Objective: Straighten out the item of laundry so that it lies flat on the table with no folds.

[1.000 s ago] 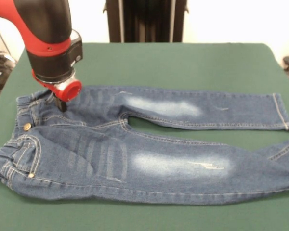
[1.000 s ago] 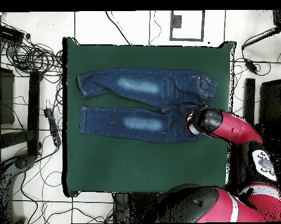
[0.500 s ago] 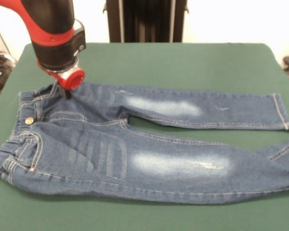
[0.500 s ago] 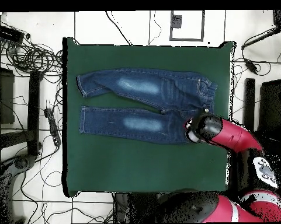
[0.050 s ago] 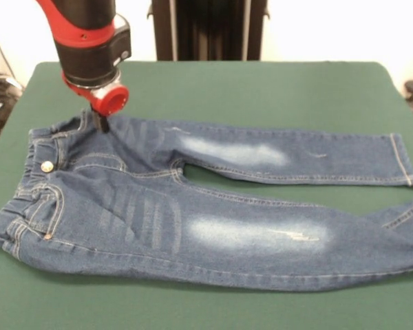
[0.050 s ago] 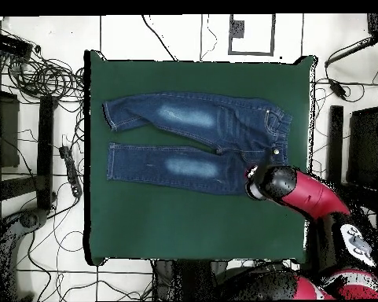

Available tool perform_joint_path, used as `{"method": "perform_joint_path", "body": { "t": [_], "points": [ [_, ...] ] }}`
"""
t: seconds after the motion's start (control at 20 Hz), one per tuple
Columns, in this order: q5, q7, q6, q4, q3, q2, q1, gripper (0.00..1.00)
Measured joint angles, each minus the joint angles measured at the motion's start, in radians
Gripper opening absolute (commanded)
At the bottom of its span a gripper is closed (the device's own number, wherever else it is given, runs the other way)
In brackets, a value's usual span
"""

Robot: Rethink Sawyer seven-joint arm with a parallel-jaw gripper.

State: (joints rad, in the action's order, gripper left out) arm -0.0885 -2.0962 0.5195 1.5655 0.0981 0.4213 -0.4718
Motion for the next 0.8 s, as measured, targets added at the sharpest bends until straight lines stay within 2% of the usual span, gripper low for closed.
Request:
{"method": "perform_joint_path", "body": {
  "t": [0.3,0.8],
  "points": [
    [0.02,0.0,-0.059,0.032,0.014,0.004,0.0,0.0],
    [0.049,0.0,-0.06,0.025,0.029,-0.007,0.015,0.0]
  ]
}}
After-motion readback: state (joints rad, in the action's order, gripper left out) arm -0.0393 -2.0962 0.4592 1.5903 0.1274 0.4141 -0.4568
